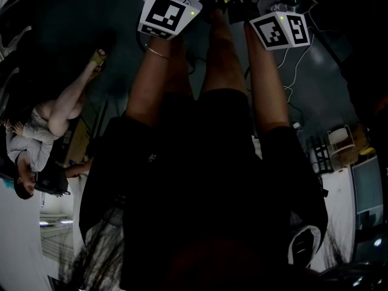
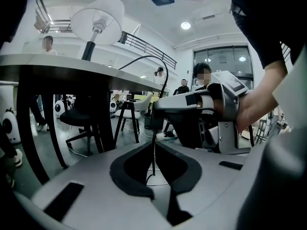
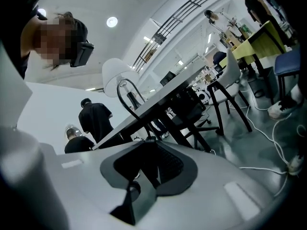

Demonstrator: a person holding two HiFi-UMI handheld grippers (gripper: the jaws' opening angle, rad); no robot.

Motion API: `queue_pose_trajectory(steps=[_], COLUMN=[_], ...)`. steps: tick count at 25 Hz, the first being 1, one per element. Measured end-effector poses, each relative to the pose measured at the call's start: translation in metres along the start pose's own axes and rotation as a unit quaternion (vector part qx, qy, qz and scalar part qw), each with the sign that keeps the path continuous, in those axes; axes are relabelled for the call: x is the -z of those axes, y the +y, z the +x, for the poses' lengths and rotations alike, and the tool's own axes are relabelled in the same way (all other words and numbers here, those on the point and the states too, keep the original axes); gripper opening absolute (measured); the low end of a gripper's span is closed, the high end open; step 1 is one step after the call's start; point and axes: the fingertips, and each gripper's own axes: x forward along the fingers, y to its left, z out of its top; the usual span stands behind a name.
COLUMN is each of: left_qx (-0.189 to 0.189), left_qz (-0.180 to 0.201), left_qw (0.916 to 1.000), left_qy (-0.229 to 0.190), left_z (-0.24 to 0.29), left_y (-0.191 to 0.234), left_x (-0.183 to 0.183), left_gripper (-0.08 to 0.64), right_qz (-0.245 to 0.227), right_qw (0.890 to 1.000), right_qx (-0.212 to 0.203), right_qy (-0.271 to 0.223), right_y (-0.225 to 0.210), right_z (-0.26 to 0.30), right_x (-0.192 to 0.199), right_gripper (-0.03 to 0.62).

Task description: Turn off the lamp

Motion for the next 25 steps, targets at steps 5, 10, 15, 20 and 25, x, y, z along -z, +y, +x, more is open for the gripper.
queue_pose_trajectory(steps=[5,10,15,20,25], left_qx=[-0.005,-0.007,-0.001,0.002,0.009], left_qz=[-0.003,-0.012,-0.004,-0.01,0.0], left_qw=[1.0,0.9998,0.9999,0.9999,1.0], left_qy=[-0.007,-0.014,-0.015,-0.012,-0.004], left_z=[0.0,-0.001,0.0,0.008,0.003], left_y=[0.004,0.004,-0.001,-0.003,-0.005], left_x=[-0.003,-0.006,-0.009,-0.007,-0.006], left_gripper=[0.014,0.014,0.008,0.008,0.008], right_qz=[0.001,-0.01,-0.023,-0.032,-0.044], right_qw=[1.0,1.0,1.0,0.999,0.997], right_qx=[0.007,0.013,0.016,0.029,0.036], right_qy=[0.001,0.004,0.011,0.028,0.048], right_y=[-0.005,-0.008,-0.01,-0.028,-0.029], right_z=[0.0,0.003,0.005,0.003,0.003], right_x=[0.003,0.01,0.016,0.032,0.05], right_gripper=[0.067,0.067,0.067,0.067,0.067])
